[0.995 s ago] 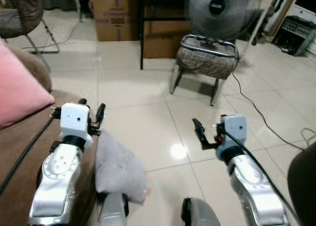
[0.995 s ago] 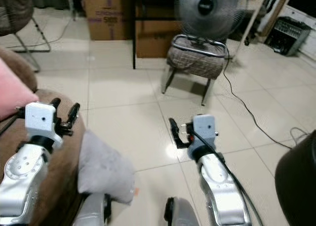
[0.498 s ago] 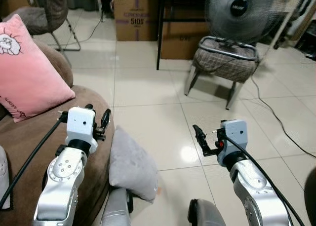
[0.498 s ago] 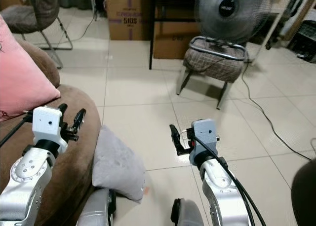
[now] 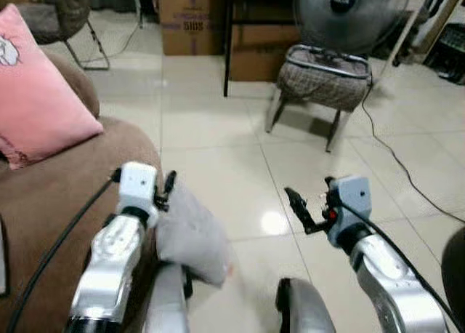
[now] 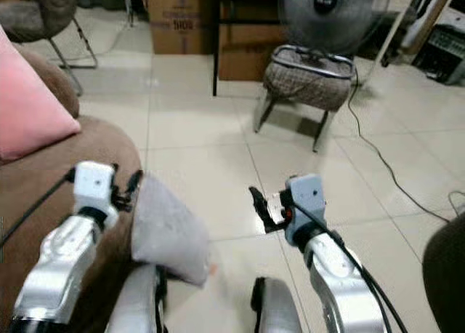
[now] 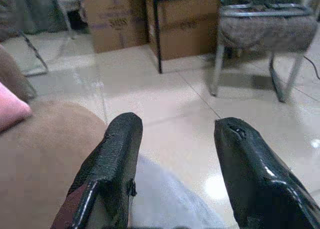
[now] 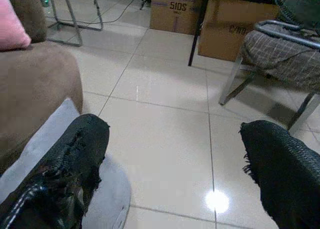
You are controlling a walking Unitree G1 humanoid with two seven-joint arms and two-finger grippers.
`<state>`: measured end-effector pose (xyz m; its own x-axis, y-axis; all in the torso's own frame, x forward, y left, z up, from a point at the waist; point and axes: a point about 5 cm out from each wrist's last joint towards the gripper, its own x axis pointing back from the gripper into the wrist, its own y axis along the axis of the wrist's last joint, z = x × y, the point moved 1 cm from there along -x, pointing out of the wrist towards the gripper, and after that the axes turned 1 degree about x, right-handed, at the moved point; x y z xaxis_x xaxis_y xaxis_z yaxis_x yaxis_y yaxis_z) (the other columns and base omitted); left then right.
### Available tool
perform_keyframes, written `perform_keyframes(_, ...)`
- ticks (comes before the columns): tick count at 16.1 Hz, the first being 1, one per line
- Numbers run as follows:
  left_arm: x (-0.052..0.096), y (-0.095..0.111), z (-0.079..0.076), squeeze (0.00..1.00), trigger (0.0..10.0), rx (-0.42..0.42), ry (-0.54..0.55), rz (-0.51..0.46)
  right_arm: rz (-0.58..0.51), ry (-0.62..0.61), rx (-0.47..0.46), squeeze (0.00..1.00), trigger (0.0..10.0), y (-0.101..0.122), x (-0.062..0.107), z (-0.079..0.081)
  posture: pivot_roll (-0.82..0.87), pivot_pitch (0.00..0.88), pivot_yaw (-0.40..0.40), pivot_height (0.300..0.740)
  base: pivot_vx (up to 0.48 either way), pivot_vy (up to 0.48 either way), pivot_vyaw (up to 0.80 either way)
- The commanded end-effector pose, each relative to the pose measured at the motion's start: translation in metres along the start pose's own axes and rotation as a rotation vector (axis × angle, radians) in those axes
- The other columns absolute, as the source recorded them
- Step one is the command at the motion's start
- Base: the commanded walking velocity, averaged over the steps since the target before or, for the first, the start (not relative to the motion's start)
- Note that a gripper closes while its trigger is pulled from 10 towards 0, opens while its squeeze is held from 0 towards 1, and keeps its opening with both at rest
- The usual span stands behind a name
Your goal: Move the pillow to the sofa from floor
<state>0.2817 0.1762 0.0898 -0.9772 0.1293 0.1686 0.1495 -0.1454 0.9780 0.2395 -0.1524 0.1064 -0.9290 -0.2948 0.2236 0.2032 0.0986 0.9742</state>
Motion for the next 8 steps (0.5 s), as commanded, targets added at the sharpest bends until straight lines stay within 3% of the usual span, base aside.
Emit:
perform_keyframes(1,-0.004,-0.001,-0.007,0.0,10.0,-0.014,-0.026,0.003,0.008,-0.005,0.004,0.0,10.0,0.001,0.003,-0.004,-0.01,0.0,-0.058,0.541,0.0,0.0,0.0)
perform_keyframes(3,-0.013,-0.012,-0.013,0.0,10.0,-0.012,-0.049,0.06,0.03,0.005,0.018,0.0,10.0,0.003,0.005,-0.008,-0.03,0.0,-0.049,0.536,0.0,0.0,0.0)
perform_keyframes(4,-0.018,-0.02,-0.016,0.39,10.0,0.009,-0.064,0.101,0.035,0.025,0.014,0.0,10.0,0.005,0.009,-0.011,-0.04,0.0,-0.043,0.536,0.0,0.0,0.0)
perform_keyframes(5,-0.021,-0.025,-0.017,1.0,10.0,0.024,-0.071,0.126,0.043,0.042,0.021,0.0,10.0,0.005,0.013,-0.012,-0.05,0.0,-0.034,0.536,0.0,0.0,0.0)
perform_keyframes(6,-0.024,-0.029,-0.017,1.0,10.0,0.023,-0.074,0.143,0.051,0.056,0.029,0.0,10.0,0.005,0.017,-0.014,-0.05,0.0,-0.026,0.536,0.0,0.0,0.0)
perform_keyframes(7,-0.028,-0.033,-0.016,1.0,10.0,0.015,-0.071,0.168,0.05,0.101,0.032,0.85,10.0,0.006,0.02,-0.012,-0.06,0.0,-0.017,0.536,0.0,0.0,0.0)
perform_keyframes(8,-0.033,-0.037,-0.013,1.0,10.0,0.011,-0.058,0.197,0.033,0.142,0.029,1.0,10.0,0.007,0.022,-0.01,-0.07,0.004,-0.01,0.536,0.0,0.0,0.0)
